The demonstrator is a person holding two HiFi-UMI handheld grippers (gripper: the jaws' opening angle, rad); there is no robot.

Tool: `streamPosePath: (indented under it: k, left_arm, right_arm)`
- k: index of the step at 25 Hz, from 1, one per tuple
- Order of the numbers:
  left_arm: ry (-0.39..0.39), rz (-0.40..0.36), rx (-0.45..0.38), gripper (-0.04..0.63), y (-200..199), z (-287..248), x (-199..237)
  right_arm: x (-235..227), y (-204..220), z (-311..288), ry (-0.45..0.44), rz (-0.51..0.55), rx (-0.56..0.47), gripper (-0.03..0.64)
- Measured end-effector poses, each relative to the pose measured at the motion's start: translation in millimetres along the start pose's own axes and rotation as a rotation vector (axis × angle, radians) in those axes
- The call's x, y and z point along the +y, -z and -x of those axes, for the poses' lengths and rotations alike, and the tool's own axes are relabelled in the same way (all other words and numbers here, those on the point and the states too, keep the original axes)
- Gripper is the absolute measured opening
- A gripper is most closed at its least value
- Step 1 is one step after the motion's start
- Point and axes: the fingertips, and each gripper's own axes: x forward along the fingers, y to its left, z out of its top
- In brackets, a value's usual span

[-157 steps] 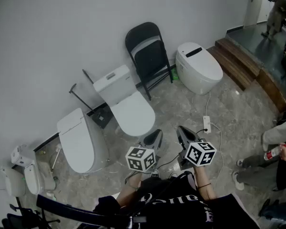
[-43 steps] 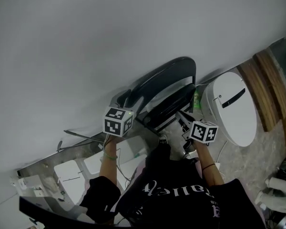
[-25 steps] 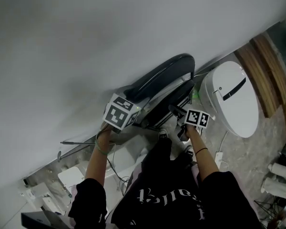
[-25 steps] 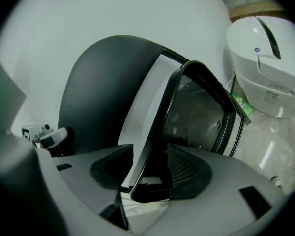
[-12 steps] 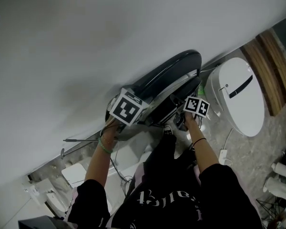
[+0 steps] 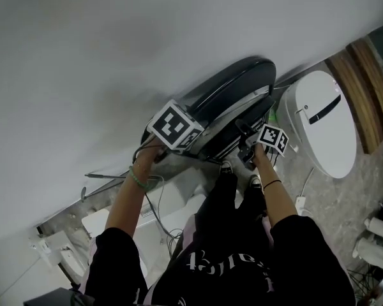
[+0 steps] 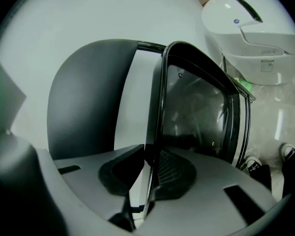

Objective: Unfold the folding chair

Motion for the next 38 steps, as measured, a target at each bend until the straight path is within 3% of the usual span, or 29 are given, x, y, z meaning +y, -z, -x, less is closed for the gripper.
streamPosePath:
  k: [5,17,22,32,38]
  left_arm:
    - [-0.013,0.014,-0.039,0.060,-3.7,5.8,-43.6]
    - [-0.085,-0.014,0.047,0.058,-1.2,-7.2,-172.1]
    - [-0.076,0.002,0.047,0.058,18.3,-11.8,-219.0]
    - [-0.060,-0.054,0.019,0.052,60.3,-11.1,-314.7]
    - [0.011,-0.016,0.023,0.054,86.2,-26.2,-379.0]
  right_arm:
    - [-8.4,14.3,40.4,-0.020,-0.029,0.012,0.067]
    - [-45.9,46.4,146.1,-0.049,-0.086,0.043,0.069]
    - [-61.8,72.0,186.1,-0.035,-0.078,0.059,0.071]
    - [-97.6,143.0,278.3,-0.023,-0.039,0.004,0.069]
    - [-125.1,172.0,337.6,0.032,0.023,0.019,0.069]
